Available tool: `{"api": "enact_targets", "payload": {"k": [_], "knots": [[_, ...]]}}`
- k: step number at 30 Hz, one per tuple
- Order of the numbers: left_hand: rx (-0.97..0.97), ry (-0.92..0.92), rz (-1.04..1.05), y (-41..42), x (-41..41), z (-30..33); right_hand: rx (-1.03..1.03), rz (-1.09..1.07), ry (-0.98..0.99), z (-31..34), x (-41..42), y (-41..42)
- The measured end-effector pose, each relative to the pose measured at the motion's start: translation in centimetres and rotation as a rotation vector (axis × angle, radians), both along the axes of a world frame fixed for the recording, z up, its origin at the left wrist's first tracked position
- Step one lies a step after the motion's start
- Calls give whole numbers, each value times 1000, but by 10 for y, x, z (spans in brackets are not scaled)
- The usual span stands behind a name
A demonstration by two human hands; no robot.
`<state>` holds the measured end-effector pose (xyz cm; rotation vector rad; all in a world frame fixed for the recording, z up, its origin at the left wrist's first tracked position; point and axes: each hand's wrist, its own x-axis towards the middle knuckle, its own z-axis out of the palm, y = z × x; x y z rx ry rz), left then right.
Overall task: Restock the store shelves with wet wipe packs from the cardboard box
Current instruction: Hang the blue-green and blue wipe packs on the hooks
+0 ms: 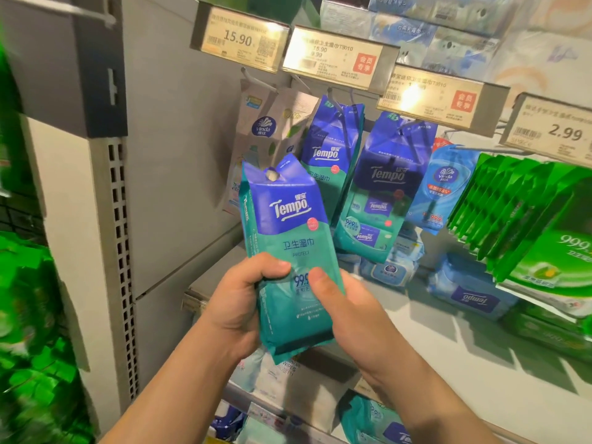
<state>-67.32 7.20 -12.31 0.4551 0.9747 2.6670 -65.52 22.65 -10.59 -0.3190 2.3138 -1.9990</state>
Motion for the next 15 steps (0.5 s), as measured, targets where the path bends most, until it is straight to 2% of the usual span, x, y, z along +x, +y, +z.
{"api": "enact_targets", "payload": {"k": [2,4,6,9,15], "knots": [[-114,32,93,-1,-4,4,35,-85,149,3,-4,0],[-323,136,238,-1,-5,5,75,-174,272,10,-7,0],[-433,242,307,-1,-3,8,178,-246,385,17,-9,4],[-415,314,335,0,-2,13,225,-275,491,31,-10,6],[-408,440,356,-4,-19,27,248,-314,583,49,-21,5]]}}
